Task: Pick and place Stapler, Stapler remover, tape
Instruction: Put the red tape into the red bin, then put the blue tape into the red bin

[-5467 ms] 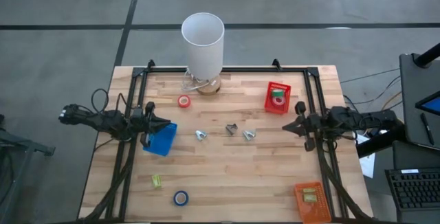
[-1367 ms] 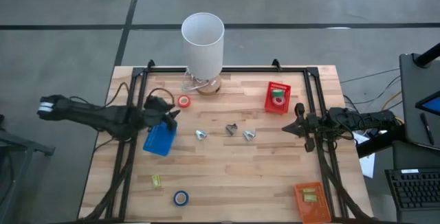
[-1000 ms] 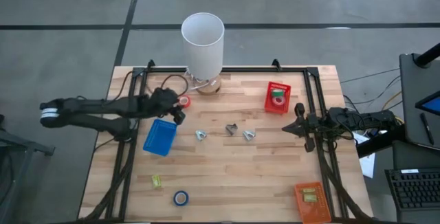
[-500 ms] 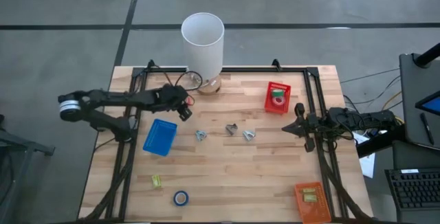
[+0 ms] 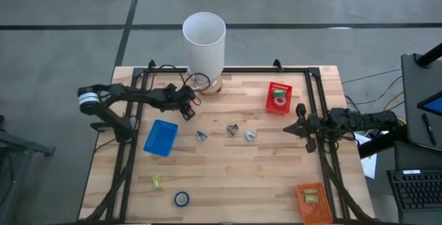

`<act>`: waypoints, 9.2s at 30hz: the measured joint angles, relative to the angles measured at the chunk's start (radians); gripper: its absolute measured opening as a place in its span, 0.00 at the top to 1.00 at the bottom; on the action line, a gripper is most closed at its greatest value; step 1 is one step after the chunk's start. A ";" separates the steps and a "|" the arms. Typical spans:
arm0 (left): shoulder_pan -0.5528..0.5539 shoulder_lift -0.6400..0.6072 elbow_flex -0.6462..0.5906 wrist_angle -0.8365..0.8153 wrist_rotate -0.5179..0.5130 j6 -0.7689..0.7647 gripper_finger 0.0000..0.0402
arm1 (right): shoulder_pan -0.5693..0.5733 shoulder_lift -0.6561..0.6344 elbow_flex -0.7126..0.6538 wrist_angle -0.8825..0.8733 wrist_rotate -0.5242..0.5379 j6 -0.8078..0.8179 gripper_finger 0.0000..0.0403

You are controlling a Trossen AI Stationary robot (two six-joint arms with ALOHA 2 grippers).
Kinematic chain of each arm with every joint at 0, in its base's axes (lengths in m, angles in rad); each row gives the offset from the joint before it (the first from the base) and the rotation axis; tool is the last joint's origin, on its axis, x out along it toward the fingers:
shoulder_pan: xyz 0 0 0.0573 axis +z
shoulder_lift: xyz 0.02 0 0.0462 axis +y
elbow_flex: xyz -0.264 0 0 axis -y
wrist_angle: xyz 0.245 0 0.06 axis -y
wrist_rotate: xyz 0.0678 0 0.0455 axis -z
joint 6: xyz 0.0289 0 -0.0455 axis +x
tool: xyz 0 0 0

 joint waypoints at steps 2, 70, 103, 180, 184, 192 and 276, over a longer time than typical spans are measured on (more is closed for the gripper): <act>0.000 0.015 0.001 0.001 0.007 0.001 0.57 | 0.000 0.000 0.000 0.000 0.000 0.000 0.98; -0.521 -0.123 -0.004 1.059 0.525 -0.068 0.86 | 0.000 0.315 -0.108 0.718 0.181 0.198 0.98; -0.498 -0.084 -0.003 1.195 0.501 -0.028 0.84 | 0.011 1.370 0.540 0.935 0.230 -0.103 0.49; -0.519 -0.086 -0.006 0.940 0.430 -0.165 0.57 | -0.192 1.062 0.657 -0.511 0.702 0.559 0.90; -0.527 -0.086 -0.006 0.938 0.430 -0.167 0.57 | -0.240 1.136 0.657 -0.537 0.699 0.573 0.90; -0.532 -0.090 -0.006 0.891 0.484 -0.222 0.57 | -0.312 1.275 0.656 -0.617 0.663 0.600 0.90; -1.186 0.105 0.077 0.184 0.257 -0.614 0.81 | -0.156 1.053 0.661 -0.486 0.600 0.561 0.38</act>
